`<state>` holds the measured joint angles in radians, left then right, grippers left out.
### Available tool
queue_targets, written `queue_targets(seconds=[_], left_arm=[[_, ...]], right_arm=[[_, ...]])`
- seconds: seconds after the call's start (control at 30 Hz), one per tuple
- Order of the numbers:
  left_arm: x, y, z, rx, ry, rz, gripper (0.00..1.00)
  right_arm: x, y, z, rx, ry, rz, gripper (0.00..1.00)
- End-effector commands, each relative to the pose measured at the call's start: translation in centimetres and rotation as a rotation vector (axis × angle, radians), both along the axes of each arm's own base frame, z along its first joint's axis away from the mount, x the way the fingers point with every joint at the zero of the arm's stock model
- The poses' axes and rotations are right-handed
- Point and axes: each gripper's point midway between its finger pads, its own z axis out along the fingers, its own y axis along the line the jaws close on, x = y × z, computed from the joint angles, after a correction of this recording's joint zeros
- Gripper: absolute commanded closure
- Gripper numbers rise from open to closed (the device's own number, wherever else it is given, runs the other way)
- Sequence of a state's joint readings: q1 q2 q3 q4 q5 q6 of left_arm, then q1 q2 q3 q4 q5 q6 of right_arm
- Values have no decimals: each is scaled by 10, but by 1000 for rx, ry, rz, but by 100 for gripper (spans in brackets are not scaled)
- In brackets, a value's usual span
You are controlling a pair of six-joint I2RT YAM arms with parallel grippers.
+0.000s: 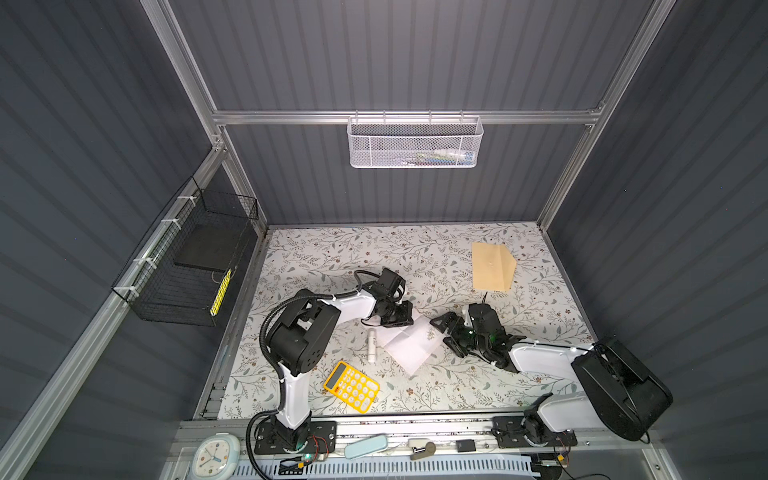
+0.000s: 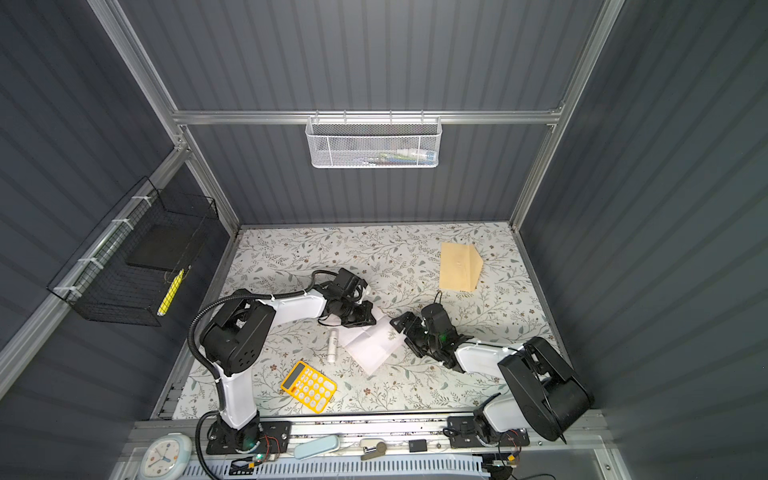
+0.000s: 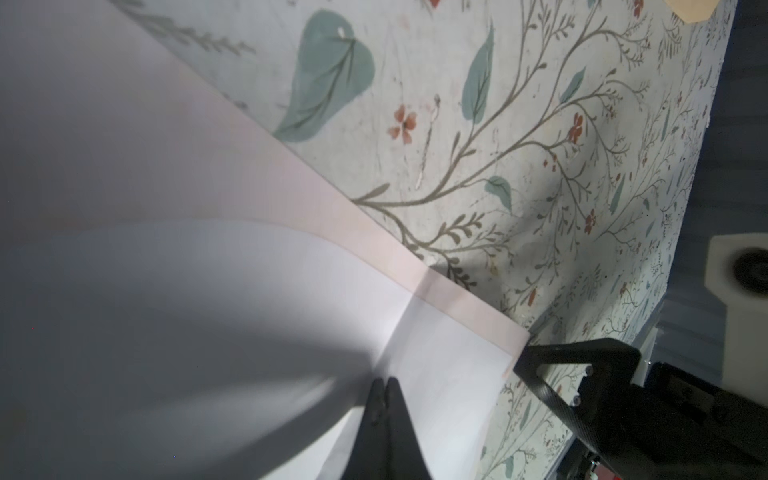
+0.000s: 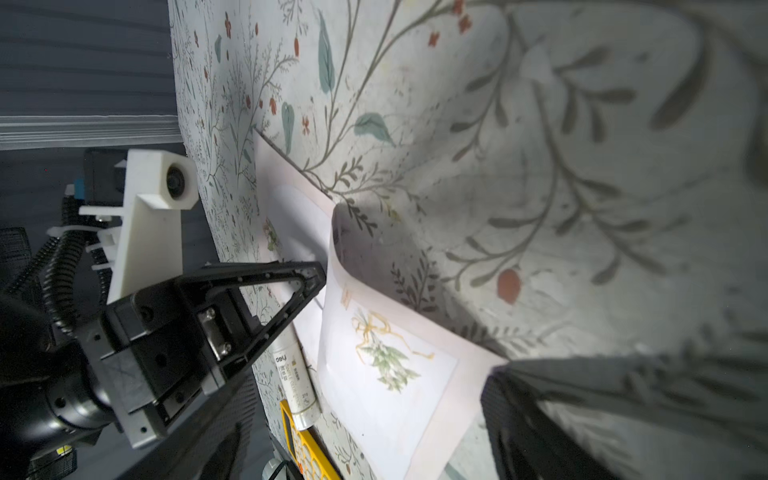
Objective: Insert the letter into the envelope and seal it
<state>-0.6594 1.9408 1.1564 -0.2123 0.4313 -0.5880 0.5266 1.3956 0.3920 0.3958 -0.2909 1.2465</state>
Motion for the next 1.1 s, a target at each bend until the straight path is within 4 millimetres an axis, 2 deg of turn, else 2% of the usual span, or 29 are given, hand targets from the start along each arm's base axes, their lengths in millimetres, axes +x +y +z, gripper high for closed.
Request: queue_targets(seconds=[0.0, 0.13, 0.3, 0.37, 0.4, 0.53, 0.6, 0.7, 0.9, 1.07], left_arm=[[-7, -3, 17, -37, 18, -3, 100], [9, 3, 33, -26, -19, 29, 98], [41, 29, 73, 26, -143, 81, 74], [54, 48, 77, 84, -183, 106, 68], [59, 56, 77, 106, -193, 109, 67], [74, 88, 61, 208, -213, 87, 66], [76, 93, 53, 200, -213, 62, 67], [73, 87, 46, 162, -221, 6, 68], [63, 90, 19, 178, -174, 1, 82], [58, 115, -6, 316, -129, 59, 94]], right_arm=[[-1, -10, -2, -60, 21, 27, 12], [-1, -19, 8, -92, 18, 46, 10], [-22, -29, 22, -129, 11, 64, 6], [-35, -28, 18, -130, 37, 65, 5], [-41, -25, 24, -115, 23, 65, 4], [-62, -10, 16, -61, 59, 53, 4], [-68, -3, 15, -55, 60, 41, 4], [-72, 6, 12, -79, 59, 48, 4], [-74, 27, -4, -89, 87, 65, 5], [-69, 37, -8, -94, 74, 66, 5]])
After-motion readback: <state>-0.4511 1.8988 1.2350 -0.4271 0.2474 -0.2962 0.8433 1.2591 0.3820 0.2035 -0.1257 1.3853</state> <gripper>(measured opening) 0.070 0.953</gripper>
